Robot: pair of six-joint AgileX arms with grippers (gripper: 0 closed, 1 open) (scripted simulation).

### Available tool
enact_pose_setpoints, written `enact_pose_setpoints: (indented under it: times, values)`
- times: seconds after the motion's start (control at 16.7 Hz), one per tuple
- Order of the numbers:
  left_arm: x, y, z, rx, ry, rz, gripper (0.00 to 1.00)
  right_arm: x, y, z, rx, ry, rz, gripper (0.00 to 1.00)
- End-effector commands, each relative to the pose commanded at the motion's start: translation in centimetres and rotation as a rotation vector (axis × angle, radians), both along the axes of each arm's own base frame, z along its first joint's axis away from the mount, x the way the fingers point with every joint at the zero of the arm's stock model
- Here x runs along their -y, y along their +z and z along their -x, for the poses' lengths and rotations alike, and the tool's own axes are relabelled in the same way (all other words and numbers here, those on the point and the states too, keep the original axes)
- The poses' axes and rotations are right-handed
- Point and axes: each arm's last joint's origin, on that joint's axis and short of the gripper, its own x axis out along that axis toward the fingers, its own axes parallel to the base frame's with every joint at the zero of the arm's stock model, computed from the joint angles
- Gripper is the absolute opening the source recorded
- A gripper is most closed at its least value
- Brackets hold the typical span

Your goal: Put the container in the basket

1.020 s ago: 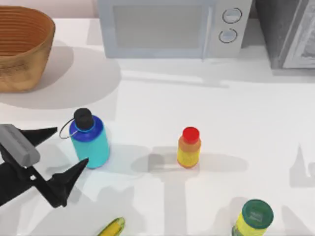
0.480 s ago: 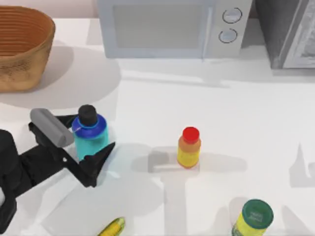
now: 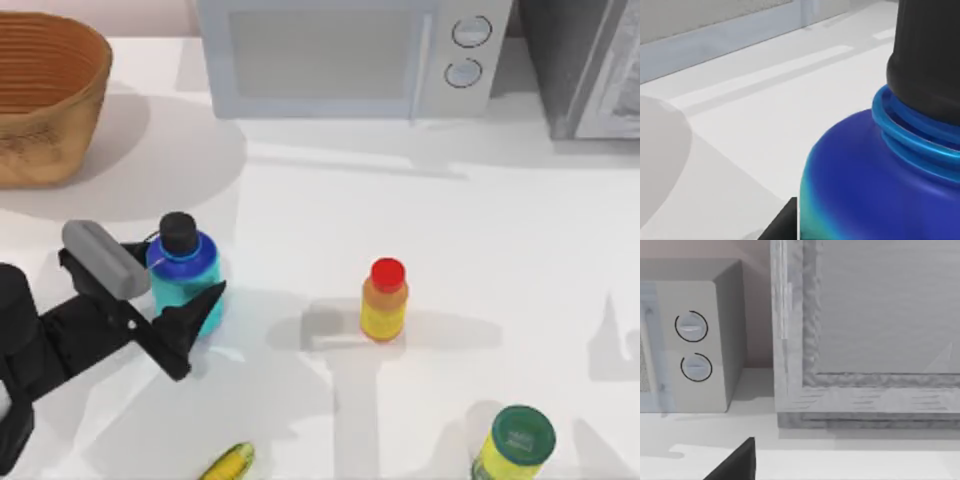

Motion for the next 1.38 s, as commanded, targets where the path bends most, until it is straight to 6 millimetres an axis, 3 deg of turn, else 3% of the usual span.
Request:
enact_pose_setpoints:
  times: [0.42, 1.08, 1.2, 1.38]
  values:
    - [0.0, 0.0, 0.0, 0.0, 0.0, 0.0, 0.02, 0.0, 0.0, 0.0, 0.0, 0.0, 0.0, 1.0]
    - [0.0, 0.1, -0.3, 0.009, -0.005, -0.001, 0.0, 0.0, 0.0, 0.0, 0.0, 0.0, 0.0, 1.0]
    - [0.0, 0.8, -1.6, 0.046, -0.028, -0.001, 0.0, 0.0, 0.0, 0.0, 0.0, 0.0, 0.0, 1.0]
    - [-0.3, 3.0, -5.3, 0.132, -0.085, -0.004, 0.0, 0.0, 0.0, 0.0, 0.0, 0.0, 0.0, 1.0]
